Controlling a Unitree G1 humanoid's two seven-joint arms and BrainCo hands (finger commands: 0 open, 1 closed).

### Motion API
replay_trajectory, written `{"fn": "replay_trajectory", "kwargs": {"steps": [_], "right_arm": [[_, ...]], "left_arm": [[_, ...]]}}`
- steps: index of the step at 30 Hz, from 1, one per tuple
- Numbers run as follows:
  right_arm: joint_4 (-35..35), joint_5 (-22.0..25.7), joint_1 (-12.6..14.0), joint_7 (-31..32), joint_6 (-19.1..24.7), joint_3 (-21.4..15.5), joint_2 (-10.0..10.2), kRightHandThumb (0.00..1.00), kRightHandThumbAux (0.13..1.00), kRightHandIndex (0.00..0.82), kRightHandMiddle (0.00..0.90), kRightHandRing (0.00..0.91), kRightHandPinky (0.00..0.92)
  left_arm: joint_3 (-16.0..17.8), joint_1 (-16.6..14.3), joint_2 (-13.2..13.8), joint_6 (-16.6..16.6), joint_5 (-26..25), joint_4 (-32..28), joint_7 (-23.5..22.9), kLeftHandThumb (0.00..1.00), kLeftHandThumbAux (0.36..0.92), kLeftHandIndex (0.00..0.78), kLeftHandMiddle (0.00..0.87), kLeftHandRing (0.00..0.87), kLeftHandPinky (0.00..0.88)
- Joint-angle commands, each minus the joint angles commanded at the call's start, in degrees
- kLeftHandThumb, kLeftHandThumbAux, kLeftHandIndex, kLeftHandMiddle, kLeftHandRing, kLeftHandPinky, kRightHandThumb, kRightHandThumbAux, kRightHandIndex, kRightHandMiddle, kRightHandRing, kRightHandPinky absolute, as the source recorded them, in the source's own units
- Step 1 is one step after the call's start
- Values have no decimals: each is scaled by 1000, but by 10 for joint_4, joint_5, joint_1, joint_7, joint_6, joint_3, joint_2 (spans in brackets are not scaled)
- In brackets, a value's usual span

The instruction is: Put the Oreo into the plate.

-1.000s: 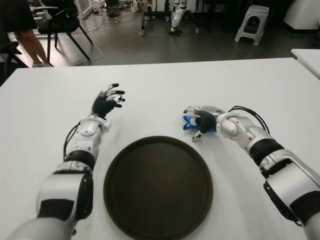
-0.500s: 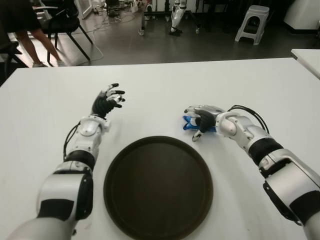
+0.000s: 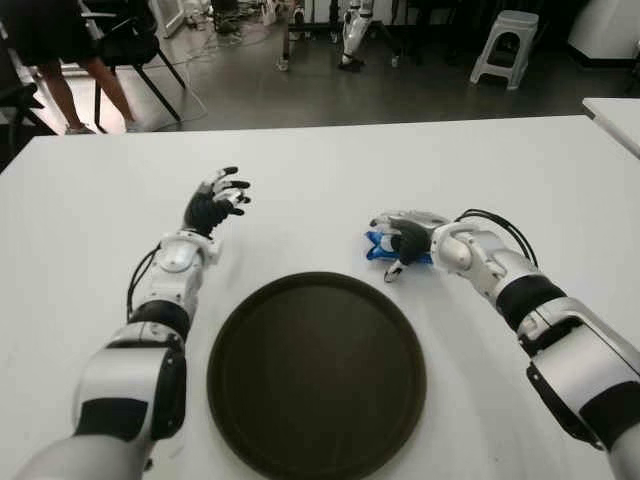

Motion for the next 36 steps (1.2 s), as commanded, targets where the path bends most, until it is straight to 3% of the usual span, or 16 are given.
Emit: {"fn": "replay_trajectory", "kwargs": {"steps": [10,13,15,17,18,20,22,29,33,36], "right_arm": [[0,-11,-5,15,11,11,-2,0,765,141,148,151,157],[3,-15,-8,15,11,17,-3,0,787,226,224,246,283],[4,-15,-8,14,12,19,-4,29,806,306,331,361,402],[4,-15,-8,14,12,20,-4,66,813,351,399,421,456],[4,-15,-9,14,12,20,-5,284,785,375,444,462,492],[2,-15,-8,15,11,19,-5,476,760,397,500,514,535],[1,-15,-8,16,8,19,-6,597,744,412,553,561,574],[-1,-18,-10,23,1,25,-10,683,728,424,597,597,600],[-3,-22,-13,33,-5,30,-14,692,725,422,528,540,554],[-3,-24,-15,41,-8,34,-16,786,699,420,483,502,519]], "left_arm": [[3,0,0,1,-2,0,-1,239,691,181,307,348,399],[2,1,0,0,-1,-2,-2,233,682,178,306,345,392],[1,1,0,0,0,-2,-1,228,678,177,308,348,396],[1,1,0,0,1,-2,0,227,677,177,311,353,404],[0,1,1,0,1,-2,0,227,676,177,312,355,406],[0,1,1,0,2,-2,1,228,674,178,313,358,408],[0,1,1,1,2,-2,0,229,670,178,313,358,409],[1,-1,1,5,0,-1,-3,247,684,176,309,358,419],[2,0,1,5,-1,-1,-5,249,688,173,304,351,406],[3,0,1,4,-2,-1,-6,242,684,172,305,348,401]]}}
